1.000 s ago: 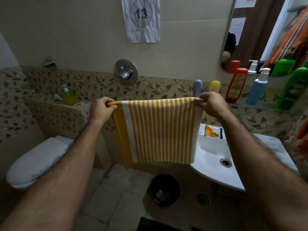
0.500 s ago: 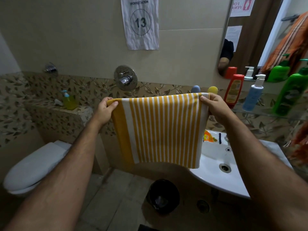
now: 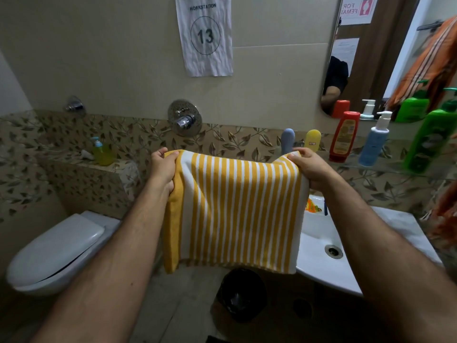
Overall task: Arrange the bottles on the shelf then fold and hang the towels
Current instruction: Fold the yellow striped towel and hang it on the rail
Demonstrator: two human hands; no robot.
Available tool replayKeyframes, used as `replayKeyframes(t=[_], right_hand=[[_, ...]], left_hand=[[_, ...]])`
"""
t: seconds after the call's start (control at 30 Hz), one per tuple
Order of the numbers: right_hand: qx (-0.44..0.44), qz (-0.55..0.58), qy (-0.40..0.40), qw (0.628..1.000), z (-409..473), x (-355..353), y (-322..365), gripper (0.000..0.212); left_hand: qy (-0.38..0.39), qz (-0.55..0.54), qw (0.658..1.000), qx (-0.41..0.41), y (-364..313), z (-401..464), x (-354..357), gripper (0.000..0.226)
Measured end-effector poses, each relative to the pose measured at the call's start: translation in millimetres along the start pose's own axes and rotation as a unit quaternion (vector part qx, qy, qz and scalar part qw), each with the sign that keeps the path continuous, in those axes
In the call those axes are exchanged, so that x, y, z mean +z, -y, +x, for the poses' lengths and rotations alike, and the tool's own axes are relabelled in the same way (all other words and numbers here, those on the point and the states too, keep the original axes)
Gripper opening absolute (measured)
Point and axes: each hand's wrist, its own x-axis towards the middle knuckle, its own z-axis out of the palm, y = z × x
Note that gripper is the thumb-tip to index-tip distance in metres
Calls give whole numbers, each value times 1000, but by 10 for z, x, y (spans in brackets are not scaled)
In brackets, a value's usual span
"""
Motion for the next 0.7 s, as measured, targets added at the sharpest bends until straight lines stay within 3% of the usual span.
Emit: replayKeyframes(t=[0.1, 0.17, 0.33, 0.43, 0.57, 0.7], right_hand=[[8, 28, 92, 995, -99, -26, 31, 56], [35, -15, 149, 988, -143, -48, 81, 58], [118, -101, 143, 977, -159, -5, 228, 54], [112, 1, 132, 985, -201, 89, 306, 31], [17, 183, 112, 977, -231, 301, 375, 24], [-7, 301, 76, 950, -241, 526, 539, 17]], left_hand=[[-4, 20, 1000, -9, -18, 29, 20, 40], [0, 24, 1000, -14, -9, 73, -31, 43], [41, -16, 998, -49, 28, 140, -168, 36], [77, -24, 990, -118, 75, 133, -242, 33], [131, -49, 970, -199, 161, 94, -366, 42], [154, -50, 959, -231, 332, 19, -413, 43]])
